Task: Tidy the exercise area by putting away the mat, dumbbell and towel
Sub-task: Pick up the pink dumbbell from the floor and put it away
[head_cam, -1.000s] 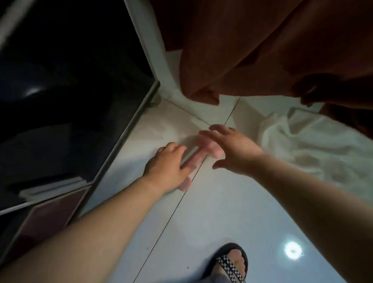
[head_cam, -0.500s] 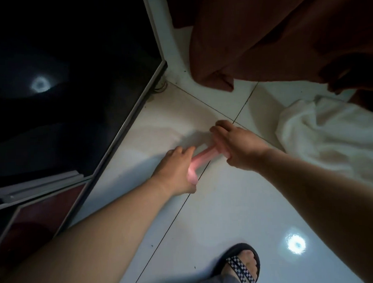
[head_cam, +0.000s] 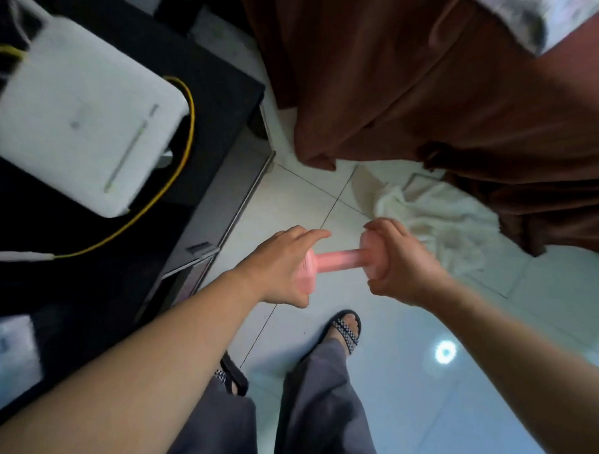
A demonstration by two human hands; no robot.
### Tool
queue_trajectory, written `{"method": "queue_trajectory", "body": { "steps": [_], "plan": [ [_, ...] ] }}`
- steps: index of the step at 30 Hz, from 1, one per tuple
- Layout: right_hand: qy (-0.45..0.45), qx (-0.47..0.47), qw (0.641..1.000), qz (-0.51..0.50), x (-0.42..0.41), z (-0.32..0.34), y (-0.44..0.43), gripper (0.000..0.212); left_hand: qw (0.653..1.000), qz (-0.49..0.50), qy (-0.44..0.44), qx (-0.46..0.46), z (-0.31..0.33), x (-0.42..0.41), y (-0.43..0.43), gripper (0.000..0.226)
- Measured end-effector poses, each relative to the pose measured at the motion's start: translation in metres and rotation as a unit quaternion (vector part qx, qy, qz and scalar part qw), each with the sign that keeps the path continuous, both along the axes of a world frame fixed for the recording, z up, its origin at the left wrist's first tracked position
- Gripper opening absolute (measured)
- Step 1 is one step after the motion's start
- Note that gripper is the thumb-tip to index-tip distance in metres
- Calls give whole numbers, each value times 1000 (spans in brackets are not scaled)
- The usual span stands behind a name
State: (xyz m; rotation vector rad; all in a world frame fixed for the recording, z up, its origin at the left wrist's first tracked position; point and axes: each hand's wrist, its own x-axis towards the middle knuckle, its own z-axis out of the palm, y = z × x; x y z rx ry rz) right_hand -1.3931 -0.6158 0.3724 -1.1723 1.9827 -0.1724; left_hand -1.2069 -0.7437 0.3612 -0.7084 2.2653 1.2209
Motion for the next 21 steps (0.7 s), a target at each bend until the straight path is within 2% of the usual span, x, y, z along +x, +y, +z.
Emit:
{"method": "queue_trajectory", "body": {
  "steps": [5,8,11,16,18,21],
  "plan": [
    [-26,-20,999,-36,2,119,-1,81,996,70,56,5,122,12,-8,100],
    [-22,-35,998,-44,7,176,-6,84,984,156,83,-10,175,16,-12,99],
    [-22,-63,997,-41,13,224,-8,83,969,218,118,-21,222,15,-19,89],
    [-19,-97,995,-33,22,293,-12,77,952,257,161,-34,292,21,-29,69],
    [-21,-109,994,-23,23,319,-14,77,938,301,169,-16,313,26,-25,60],
    [-29,-128,991,-12,23,358,-14,77,912,372,166,48,343,38,-12,61]
  ]
}}
